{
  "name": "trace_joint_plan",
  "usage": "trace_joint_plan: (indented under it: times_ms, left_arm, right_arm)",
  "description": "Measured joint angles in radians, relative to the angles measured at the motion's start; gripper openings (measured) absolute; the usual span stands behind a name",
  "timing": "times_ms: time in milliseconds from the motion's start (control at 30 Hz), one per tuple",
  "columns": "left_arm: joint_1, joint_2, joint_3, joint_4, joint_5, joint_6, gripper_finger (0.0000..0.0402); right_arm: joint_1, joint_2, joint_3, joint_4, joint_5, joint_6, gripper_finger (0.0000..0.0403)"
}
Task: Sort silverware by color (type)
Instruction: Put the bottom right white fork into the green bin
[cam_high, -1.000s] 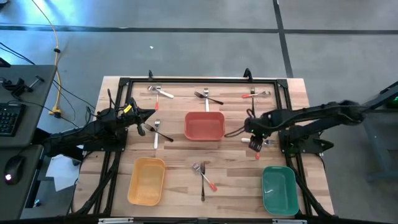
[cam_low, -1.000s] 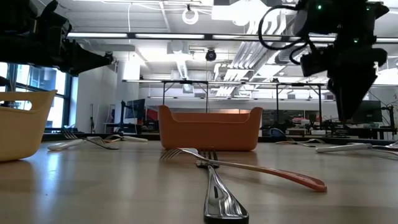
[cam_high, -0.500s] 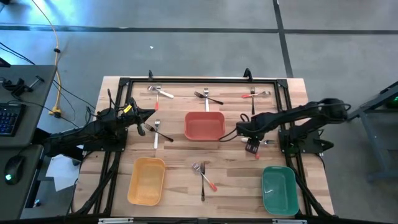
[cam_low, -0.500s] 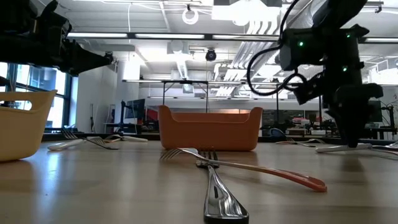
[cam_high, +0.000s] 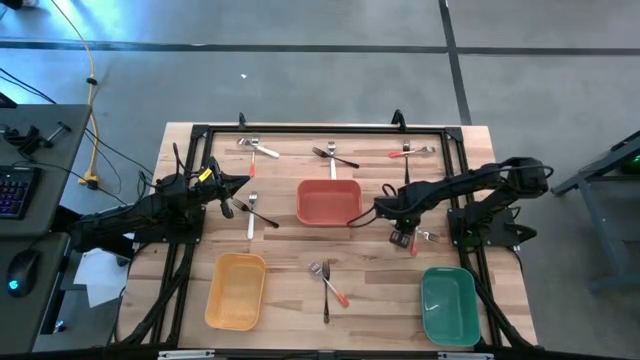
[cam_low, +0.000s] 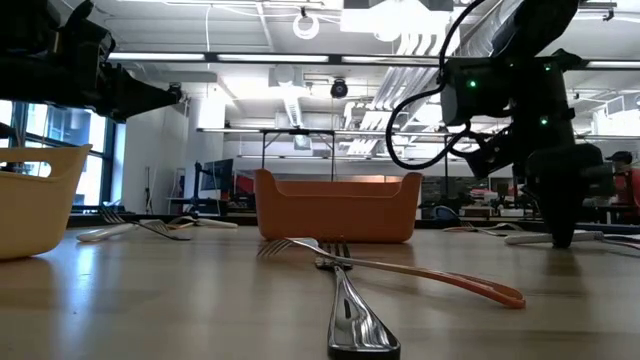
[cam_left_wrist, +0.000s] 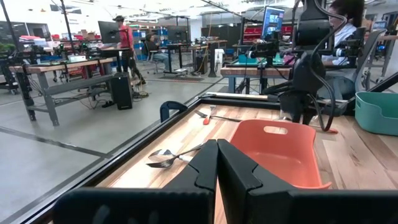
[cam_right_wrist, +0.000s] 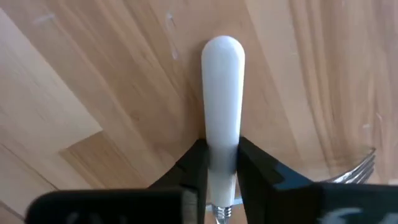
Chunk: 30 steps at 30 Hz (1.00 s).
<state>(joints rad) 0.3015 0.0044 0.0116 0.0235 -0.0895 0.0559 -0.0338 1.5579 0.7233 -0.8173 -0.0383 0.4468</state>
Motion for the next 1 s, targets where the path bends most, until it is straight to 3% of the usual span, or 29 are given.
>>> trace_joint_plan:
  times_ms: [333,600,800,1000]
  left_arm:
    - [0.0,0.0,0.0,0.0,0.0,0.0,0.0001]
    - [0.0,0.0,0.0,0.0,0.0,0.0,0.0001]
    - [0.0,0.0,0.0,0.0,0.0,0.0,0.0001]
    - [0.0,0.0,0.0,0.0,0.0,0.0,0.0001]
  right_arm:
    - [0.0,-0.042,0.129,-0.099,-0.053,0.199,0.0005]
    - [0.035,-0.06,0.371,-0.294,-0.16,0.431,0.0001]
    - [0.171,-0.062,0.486,-0.377,-0.338,0.695,0.0]
    - [0.409,-0.062,0.499,-0.362,-0.408,1.045,0.0]
